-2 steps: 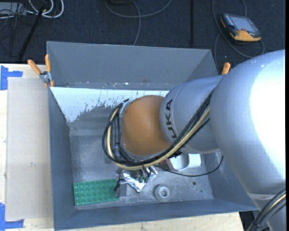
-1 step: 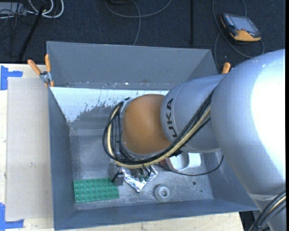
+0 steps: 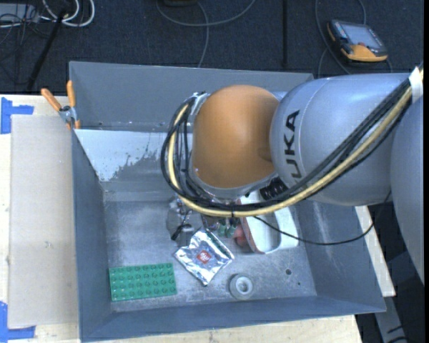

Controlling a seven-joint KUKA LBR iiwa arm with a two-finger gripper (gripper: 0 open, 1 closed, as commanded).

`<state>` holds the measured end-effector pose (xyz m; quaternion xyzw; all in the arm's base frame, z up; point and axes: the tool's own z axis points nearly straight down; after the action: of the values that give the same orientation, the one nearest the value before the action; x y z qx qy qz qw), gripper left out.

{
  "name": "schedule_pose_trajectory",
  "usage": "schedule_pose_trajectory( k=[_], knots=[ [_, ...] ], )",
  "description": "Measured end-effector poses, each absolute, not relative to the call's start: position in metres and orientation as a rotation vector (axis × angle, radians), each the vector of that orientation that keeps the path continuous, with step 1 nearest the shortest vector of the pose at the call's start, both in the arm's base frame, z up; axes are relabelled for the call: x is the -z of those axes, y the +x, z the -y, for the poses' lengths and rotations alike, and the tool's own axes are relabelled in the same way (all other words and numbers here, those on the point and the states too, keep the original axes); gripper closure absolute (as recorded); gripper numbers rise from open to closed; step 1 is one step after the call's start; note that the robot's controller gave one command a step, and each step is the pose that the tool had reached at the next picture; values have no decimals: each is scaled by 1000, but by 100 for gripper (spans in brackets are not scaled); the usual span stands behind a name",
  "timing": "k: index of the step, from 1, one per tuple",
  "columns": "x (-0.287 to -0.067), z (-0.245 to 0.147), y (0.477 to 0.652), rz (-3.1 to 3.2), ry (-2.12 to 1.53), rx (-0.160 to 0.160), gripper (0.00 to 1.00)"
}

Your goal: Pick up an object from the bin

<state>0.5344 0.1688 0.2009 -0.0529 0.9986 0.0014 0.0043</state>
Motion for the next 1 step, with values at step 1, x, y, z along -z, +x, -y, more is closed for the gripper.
schedule_pose_trajectory(
  k=[1],
  knots=[
    [-196, -168, 533, -3137, -162, -1, 0]
  ],
)
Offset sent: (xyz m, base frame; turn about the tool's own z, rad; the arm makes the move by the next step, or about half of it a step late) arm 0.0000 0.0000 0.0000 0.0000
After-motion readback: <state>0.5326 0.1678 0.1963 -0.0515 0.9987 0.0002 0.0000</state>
